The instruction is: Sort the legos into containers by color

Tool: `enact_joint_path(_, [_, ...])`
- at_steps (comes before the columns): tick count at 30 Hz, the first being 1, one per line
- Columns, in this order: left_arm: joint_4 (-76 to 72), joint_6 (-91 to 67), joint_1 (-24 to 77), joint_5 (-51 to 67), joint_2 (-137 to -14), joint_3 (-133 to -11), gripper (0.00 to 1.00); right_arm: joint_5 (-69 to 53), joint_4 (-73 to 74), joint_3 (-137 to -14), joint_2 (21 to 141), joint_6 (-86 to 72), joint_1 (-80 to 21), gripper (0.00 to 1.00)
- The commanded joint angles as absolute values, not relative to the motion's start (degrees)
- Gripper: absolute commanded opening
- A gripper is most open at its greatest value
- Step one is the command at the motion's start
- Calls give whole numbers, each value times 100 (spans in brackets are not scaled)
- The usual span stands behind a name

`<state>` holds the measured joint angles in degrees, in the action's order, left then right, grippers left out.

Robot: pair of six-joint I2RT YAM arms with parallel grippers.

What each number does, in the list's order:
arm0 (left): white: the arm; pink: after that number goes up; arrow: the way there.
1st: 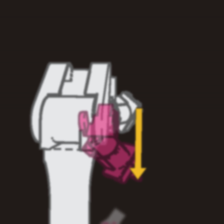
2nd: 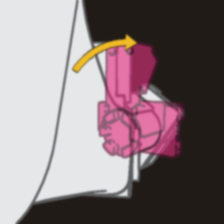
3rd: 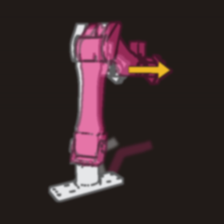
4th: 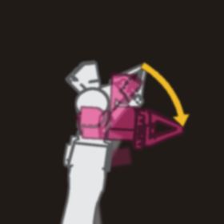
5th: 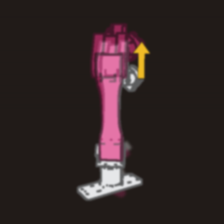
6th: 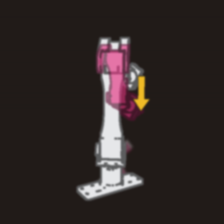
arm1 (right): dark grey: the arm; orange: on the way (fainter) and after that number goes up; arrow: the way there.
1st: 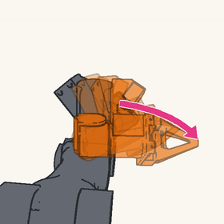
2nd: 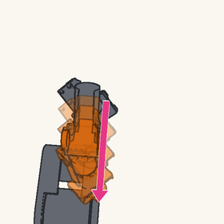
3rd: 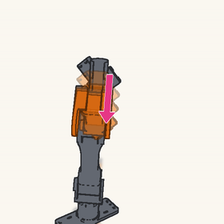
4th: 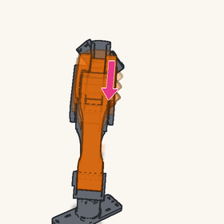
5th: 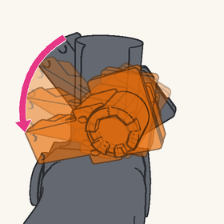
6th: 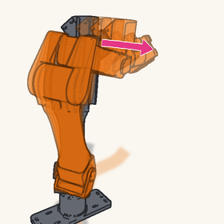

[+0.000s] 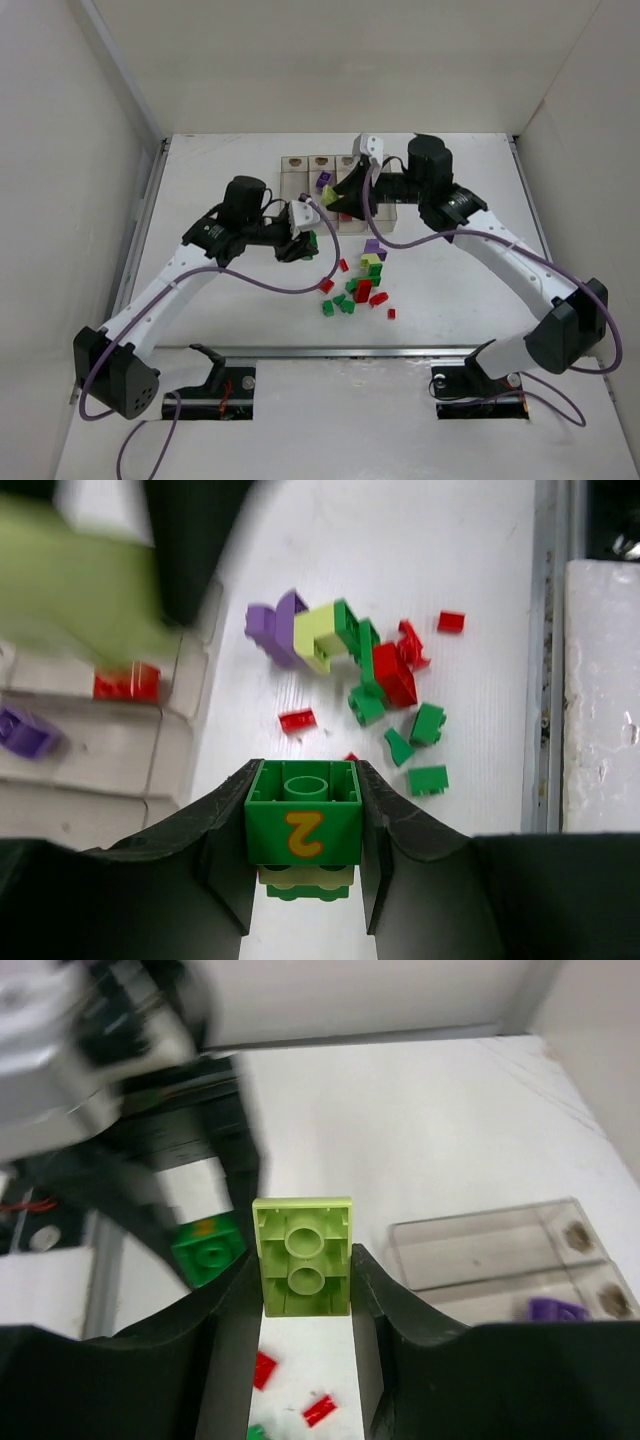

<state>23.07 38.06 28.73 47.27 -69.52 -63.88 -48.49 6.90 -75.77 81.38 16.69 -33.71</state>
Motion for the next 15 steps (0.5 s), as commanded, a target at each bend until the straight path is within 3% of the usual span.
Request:
enact_joint_path(1, [2180, 3499, 2821, 4046, -6470, -5847, 0, -4281, -138, -7945, 8331, 682, -3085, 0])
enact_joint_path(5, [1593, 3024, 2821, 3289, -5934, -5241, 0, -2564, -852, -8234, 8998, -262, -3347, 0])
enact_joint_path(12, [1055, 2496, 2769, 1550, -5221, -4597, 0, -1731, -853, -9781, 11292, -1336, -3419, 0])
enact_joint_path(15, [1055, 2496, 2769, 1337, -5089, -4457, 0, -1661, -853, -10326, 12004, -1476, -3419, 0])
